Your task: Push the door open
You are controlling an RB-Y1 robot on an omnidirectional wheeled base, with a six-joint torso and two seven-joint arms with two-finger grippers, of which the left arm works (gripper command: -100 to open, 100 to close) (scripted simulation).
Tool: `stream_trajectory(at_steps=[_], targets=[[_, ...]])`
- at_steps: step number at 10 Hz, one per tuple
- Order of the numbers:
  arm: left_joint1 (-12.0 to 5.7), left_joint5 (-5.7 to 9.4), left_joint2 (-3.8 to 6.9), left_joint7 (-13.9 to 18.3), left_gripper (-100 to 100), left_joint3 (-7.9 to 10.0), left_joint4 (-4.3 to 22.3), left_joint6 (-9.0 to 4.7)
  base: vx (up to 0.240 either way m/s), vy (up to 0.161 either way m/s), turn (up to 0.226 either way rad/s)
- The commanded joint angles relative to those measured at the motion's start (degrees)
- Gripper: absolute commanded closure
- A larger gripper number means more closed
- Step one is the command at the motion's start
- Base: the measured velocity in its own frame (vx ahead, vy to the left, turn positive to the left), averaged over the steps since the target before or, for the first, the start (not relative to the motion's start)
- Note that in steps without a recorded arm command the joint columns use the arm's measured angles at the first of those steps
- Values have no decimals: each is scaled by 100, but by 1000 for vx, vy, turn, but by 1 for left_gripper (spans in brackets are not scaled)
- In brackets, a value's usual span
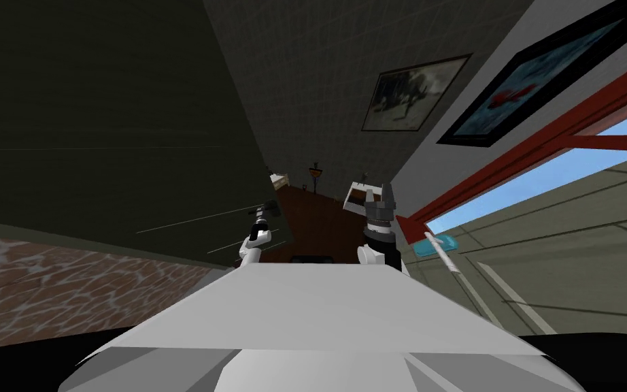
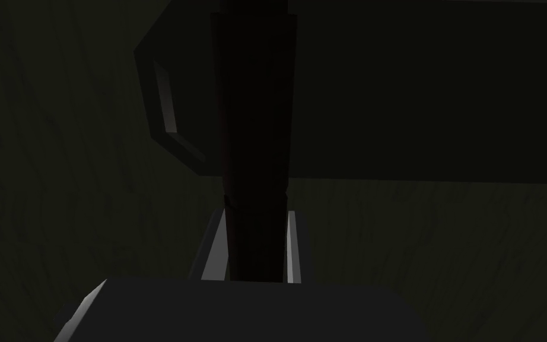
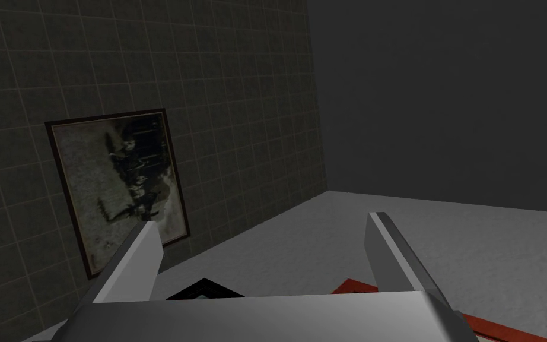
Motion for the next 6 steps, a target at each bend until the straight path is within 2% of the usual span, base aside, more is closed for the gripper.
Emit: stream_trajectory(at_steps=[1, 3, 6], targets=[[17, 4, 21, -24, 100, 86, -56, 13, 177, -7, 30], [40, 19, 43, -46, 100, 219, -88, 14, 163, -53, 51], [82, 46, 33, -84, 100, 454, -142, 16, 218, -25, 58]])
